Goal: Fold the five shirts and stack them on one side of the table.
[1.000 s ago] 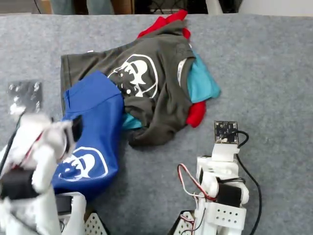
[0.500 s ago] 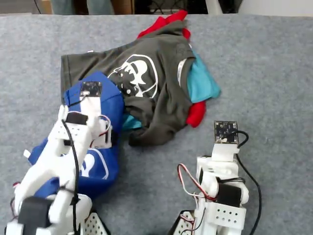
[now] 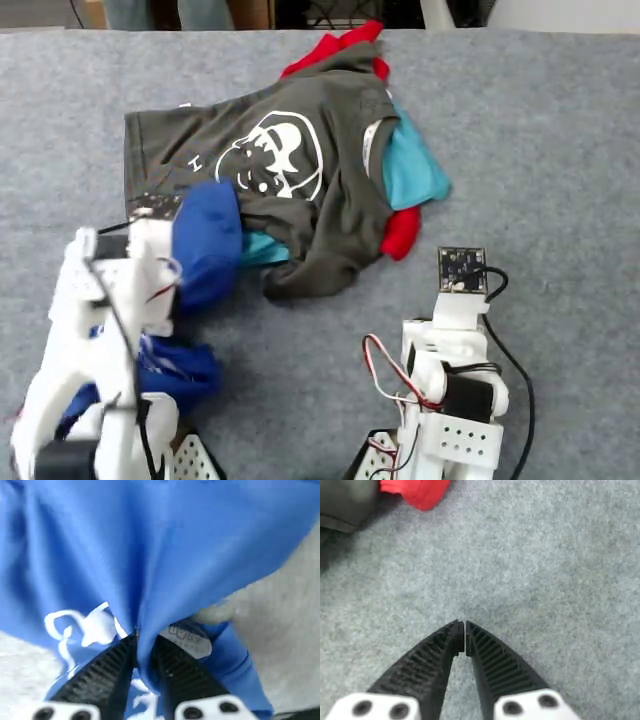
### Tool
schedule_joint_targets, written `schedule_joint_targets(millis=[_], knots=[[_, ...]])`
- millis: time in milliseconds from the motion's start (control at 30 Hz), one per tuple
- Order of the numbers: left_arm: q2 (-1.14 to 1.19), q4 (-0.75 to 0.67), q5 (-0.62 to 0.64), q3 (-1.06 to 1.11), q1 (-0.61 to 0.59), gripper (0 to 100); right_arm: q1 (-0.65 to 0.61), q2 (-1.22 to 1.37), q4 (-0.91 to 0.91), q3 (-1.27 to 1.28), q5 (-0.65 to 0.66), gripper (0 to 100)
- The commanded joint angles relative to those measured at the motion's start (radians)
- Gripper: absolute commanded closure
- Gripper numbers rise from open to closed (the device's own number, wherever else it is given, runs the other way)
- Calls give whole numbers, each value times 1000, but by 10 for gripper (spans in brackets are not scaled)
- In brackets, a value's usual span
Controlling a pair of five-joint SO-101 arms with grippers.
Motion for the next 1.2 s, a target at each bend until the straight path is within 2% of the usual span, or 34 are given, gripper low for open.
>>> schedule_joint_targets(millis=[0, 100, 200, 267, 400, 467, 600, 767, 933, 1167], knots=[[-262, 167, -229, -44, -90, 972, -11, -39, -15, 1, -9, 984], [-499, 259, -356, -101, -119, 971, -11, -39, -15, 1, -9, 984], [-695, 270, -402, -154, -84, 964, -11, -39, -15, 1, -9, 984], [-775, 293, -413, -173, -35, 892, -11, -39, -15, 1, -9, 984], [-790, 287, -301, -179, 12, 672, -11, -39, -15, 1, -9, 984], [-749, 233, -227, -183, 42, 658, -11, -39, -15, 1, -9, 984], [-588, 106, -103, -200, 116, 664, -11, -39, -15, 1, -9, 984], [-284, 2, 95, -337, 283, 664, -11, -39, -15, 1, -9, 984], [74, -135, 190, -473, 440, 664, -11, -39, -15, 1, -9, 984], [588, -331, 339, -651, 460, 667, -11, -39, -15, 1, -9, 984]])
